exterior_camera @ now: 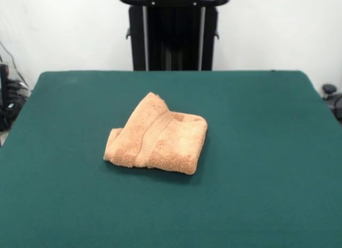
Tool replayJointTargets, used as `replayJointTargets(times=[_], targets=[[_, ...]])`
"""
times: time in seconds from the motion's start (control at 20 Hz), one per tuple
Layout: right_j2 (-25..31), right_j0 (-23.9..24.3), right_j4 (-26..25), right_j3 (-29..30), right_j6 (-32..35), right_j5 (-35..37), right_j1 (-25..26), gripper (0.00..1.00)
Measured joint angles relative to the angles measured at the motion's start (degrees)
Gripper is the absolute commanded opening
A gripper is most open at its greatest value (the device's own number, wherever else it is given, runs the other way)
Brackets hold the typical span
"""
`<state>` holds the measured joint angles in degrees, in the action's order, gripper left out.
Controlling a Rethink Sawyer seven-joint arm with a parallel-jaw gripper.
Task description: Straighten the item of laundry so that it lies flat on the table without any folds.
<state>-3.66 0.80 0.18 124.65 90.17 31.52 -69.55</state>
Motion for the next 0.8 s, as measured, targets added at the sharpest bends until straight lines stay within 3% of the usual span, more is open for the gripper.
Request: replayJointTargets(times=[0.25, 0.6, 0.8], targets=[[0.17, 2.94, 0.00, 0.95, 0.00, -6.70, 2.75, 1.00], [0.84, 7.72, -0.13, 1.70, 0.00, -22.26, 11.37, 1.00], [1.18, 9.27, -0.89, 1.73, 0.00, -27.16, 16.20, 1.00]])
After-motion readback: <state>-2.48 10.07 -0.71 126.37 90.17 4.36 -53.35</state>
